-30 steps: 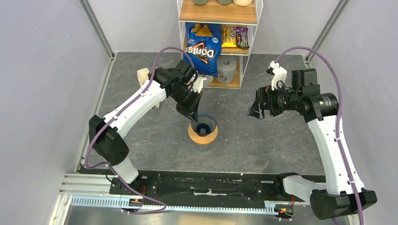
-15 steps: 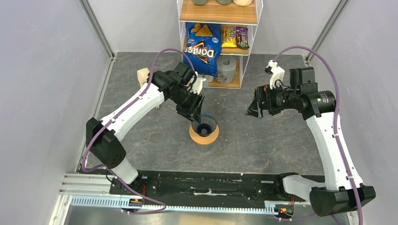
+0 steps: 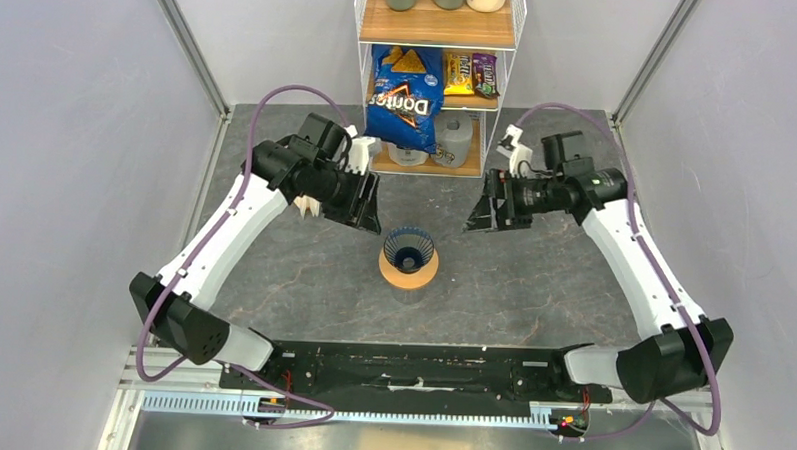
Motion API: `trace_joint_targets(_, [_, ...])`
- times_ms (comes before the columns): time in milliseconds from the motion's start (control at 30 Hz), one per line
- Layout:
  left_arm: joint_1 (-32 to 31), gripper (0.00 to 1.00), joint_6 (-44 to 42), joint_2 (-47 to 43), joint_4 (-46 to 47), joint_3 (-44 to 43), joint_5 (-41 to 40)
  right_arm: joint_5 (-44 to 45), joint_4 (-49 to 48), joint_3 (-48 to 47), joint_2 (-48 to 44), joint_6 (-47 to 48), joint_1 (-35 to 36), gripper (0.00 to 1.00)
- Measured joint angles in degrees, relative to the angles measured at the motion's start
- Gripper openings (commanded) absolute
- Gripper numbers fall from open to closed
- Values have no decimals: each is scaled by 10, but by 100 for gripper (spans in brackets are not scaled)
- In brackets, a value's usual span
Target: Place the coffee filter in the dripper
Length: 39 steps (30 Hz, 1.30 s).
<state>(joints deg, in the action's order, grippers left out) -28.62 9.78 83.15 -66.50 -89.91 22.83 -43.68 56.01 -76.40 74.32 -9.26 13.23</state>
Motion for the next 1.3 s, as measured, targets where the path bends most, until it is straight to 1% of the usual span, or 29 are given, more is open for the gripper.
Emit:
trace_joint_targets(67, [-1, 55, 1, -7, 7, 12, 17, -1, -15, 0, 14, -16, 24, 82])
trace_joint_targets(200, [-3, 49, 3, -8, 24, 43, 46, -3, -40, 0, 40, -42, 66, 68])
trace_joint_targets(267, [-3, 46, 5, -2, 26, 50, 59, -2, -50, 0, 54, -52, 78, 64])
trace_joint_targets(433, [-3, 42, 10, 14, 41, 50, 82, 0, -62, 0, 85, -64, 103, 60])
trace_joint_targets(633, [-4, 37, 14, 17, 53, 52, 97, -1, -71, 0, 90, -67, 125, 52])
trace_joint_targets(900, [-4, 35, 21, 17, 58, 75, 104, -2, -86, 0, 98, -73, 143, 47])
trace_joint_targets(1067, [-6, 30, 25, 17, 57, 98, 103, -2, -87, 0, 103, -77, 152, 43])
trace_joint_targets(1300, [-11, 23, 28, 17, 64, 100, 104, 0, -88, 0, 109, -79, 162, 39])
